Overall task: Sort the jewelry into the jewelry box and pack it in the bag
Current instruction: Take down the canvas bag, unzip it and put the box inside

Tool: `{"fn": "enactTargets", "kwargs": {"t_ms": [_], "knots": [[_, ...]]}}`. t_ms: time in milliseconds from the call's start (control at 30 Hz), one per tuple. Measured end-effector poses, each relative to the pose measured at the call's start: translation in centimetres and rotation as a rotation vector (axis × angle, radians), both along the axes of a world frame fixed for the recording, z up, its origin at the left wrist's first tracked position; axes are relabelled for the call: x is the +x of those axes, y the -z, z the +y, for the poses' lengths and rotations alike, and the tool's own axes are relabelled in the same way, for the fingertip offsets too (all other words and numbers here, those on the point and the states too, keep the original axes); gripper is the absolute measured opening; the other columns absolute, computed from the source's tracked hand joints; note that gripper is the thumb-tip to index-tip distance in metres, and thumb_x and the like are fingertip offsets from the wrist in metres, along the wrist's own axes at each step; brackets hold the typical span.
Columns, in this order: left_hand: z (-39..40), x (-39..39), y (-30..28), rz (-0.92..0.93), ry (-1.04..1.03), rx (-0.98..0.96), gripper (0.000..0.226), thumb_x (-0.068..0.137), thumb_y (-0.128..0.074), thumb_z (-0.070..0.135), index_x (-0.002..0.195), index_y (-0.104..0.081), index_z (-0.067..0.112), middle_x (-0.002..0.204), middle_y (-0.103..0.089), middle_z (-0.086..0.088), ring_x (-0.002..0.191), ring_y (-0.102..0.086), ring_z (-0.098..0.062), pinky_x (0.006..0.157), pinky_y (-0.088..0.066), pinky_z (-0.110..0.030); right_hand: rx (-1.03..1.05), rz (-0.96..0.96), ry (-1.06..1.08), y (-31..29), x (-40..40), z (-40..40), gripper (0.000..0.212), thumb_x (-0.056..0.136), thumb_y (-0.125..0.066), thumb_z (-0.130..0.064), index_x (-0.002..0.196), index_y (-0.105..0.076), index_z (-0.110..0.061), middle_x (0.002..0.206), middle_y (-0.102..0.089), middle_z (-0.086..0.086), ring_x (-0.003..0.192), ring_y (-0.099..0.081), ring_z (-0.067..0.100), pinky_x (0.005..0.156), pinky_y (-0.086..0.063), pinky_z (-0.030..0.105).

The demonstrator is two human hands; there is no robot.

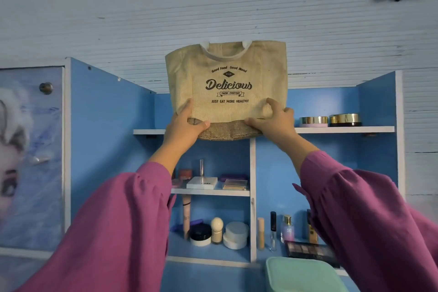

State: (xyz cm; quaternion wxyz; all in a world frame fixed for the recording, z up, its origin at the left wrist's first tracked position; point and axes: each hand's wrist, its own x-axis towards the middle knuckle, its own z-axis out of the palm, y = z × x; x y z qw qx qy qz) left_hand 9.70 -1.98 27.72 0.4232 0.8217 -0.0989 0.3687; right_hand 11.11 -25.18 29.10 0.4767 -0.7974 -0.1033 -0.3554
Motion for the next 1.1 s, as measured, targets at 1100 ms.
{"fn": "enactTargets", "kwargs": {"t_ms": [1100], "knots": [[4.8, -16.0, 26.4, 0.164, 0.12, -0.045, 0.097, 0.075, -0.077, 0.026, 0.146, -0.014, 0.044, 0.152, -0.017, 0.021, 0.138, -0.019, 0.006, 0.106, -0.016, -0.006, 0.244, 0.272, -0.34, 23.6, -14.3, -1.1, 0.093, 0.078, -0.064, 0.009, 0.145, -0.019, -0.039, 0.114, -0.05, 0.007, 0.08, -0.06, 0.018, 0.061, -0.053, 0.028]]}}
